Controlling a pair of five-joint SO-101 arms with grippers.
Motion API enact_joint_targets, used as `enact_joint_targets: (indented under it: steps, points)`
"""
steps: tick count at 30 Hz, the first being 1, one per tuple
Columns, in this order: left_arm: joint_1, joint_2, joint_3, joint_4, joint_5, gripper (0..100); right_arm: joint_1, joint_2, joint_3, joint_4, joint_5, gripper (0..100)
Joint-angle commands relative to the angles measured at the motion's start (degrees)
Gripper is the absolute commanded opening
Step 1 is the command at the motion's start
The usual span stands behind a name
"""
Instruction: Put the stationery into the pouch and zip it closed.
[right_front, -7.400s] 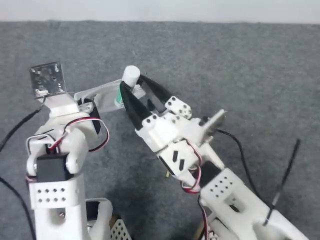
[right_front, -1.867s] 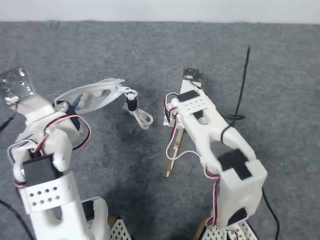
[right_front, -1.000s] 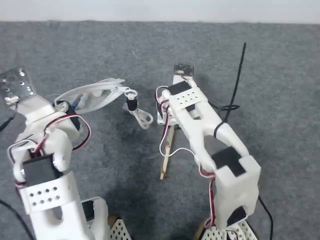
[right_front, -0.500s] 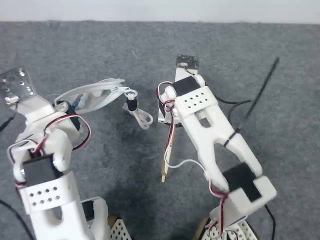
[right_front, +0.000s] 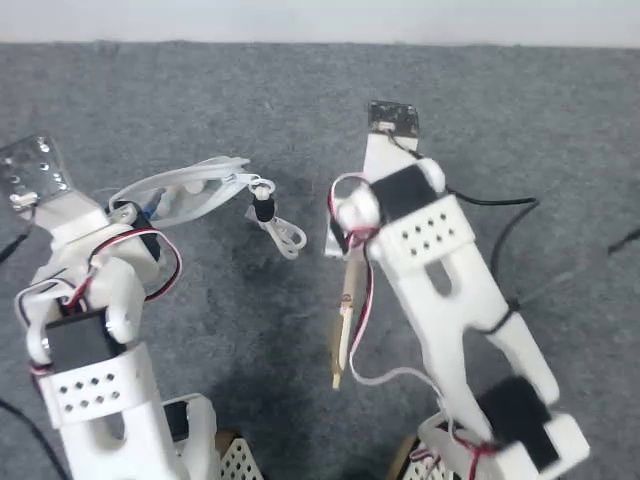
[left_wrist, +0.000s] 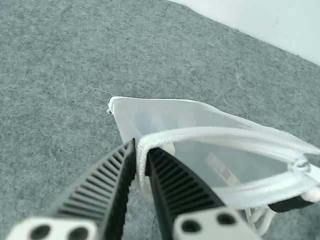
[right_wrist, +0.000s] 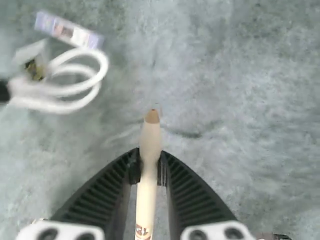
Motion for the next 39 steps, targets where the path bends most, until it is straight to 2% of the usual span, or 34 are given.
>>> enact_joint_targets:
  steps: [1,5,8,18,30,39]
  points:
    - [2.2,-1.58,-1.54,-1.23,0.97,1,-2.24,-7.34,-0.44,1.36,1.14,0.6]
    - [4.57,-1.58,-3.82,1.76,0.7,1,-2.42,-12.62,3.08,-1.19,1.14,0.6]
    - [6.51,-1.58,-4.62,2.37,-2.2,1,-2.42,-17.98,3.78,-1.36,1.14,0.6]
    - [7.03,-1.58,-7.6,4.48,-2.37,1,-2.33,-28.62,3.87,-4.97,1.14,0.6]
    - [7.03,-1.49,-8.22,5.89,-2.37,1,-2.42,-33.45,3.87,-19.3,1.14,0.6]
    - [7.03,-1.49,-7.52,5.1,-2.37,1,-8.22,-34.07,3.87,-28.79,1.14,0.6]
